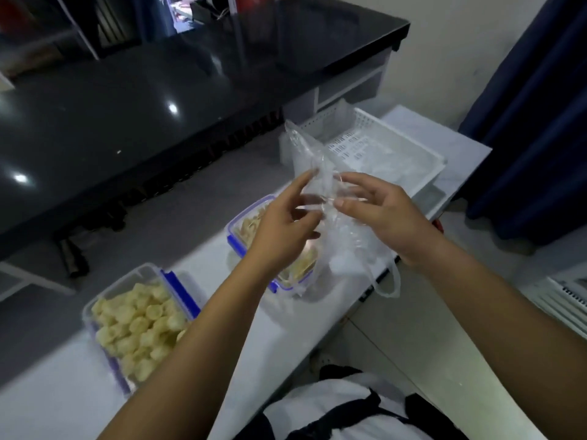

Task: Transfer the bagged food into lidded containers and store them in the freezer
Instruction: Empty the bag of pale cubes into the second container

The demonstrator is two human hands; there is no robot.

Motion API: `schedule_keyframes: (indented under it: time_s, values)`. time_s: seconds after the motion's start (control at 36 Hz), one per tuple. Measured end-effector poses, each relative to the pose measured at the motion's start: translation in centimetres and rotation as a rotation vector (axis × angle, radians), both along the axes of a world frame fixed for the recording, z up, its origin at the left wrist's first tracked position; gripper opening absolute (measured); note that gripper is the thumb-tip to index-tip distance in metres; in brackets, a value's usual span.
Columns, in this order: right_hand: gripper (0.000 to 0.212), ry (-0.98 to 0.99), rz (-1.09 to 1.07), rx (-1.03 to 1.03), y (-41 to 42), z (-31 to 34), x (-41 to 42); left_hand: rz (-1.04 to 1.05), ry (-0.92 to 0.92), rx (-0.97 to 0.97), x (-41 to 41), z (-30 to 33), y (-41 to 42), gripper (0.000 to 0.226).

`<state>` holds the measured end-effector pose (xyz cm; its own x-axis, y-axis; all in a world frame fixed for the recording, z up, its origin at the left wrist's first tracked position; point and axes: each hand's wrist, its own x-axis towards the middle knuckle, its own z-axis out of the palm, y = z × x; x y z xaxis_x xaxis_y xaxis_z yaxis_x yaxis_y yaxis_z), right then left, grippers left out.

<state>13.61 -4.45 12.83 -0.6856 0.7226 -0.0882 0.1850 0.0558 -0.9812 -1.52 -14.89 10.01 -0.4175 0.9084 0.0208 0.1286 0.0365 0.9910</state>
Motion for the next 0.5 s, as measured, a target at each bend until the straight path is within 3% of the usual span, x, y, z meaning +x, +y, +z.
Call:
schedule_keyframes:
  time_s: [0.25, 0.36, 0.5]
  values:
    - [0.054, -0.148, -0.02, 0.208, 14.2, 0.5, -0.3, -0.043, 0.032, -0.097, -0.5, 1.0, 14.0, 0.073]
    - [0.074, -0.45, 0.05, 0.546, 20.3, -1.7, -1.6, -0.012, 0.36, -0.209, -1.7, -0.7, 19.2, 0.077]
    - [0.089, -0.888, 0.246, 0.8, 24.5, -8.2, -2.7, 0.039, 0.821, -0.596, -3.1, -5.2, 21.9, 0.104]
